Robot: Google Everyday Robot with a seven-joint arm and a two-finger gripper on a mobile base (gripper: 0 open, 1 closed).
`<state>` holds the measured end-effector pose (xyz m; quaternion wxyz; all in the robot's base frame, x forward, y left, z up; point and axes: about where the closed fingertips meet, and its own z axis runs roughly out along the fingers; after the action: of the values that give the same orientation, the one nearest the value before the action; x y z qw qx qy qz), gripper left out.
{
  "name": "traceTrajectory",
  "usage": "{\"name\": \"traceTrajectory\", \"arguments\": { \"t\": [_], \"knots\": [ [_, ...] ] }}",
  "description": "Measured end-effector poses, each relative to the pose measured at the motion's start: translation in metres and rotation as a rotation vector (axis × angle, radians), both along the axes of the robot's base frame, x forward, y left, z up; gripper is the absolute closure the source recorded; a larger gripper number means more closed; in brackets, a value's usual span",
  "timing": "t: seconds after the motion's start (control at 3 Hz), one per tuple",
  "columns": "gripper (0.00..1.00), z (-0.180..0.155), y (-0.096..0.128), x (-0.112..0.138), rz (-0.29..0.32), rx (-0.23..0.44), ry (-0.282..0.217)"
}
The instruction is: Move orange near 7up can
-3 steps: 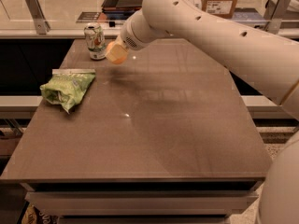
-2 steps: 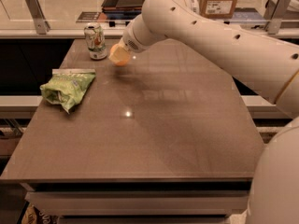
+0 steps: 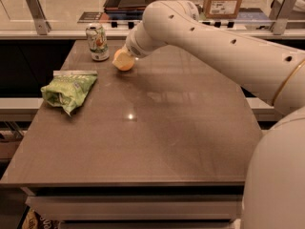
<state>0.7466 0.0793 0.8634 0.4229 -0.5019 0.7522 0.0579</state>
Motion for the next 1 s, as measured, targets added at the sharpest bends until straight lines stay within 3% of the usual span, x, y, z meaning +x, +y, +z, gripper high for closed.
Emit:
{"name": "traceTrajectory", "arguments": {
  "t": [0.33,1.0],
  "knots": [
    [0.82,-0.0007,0.0015,-0.0006,0.003,0.0,0.001],
    [0.36,-0.0024,0.0037,-0.0011,0.006,-0.001,0.004]
  ]
}}
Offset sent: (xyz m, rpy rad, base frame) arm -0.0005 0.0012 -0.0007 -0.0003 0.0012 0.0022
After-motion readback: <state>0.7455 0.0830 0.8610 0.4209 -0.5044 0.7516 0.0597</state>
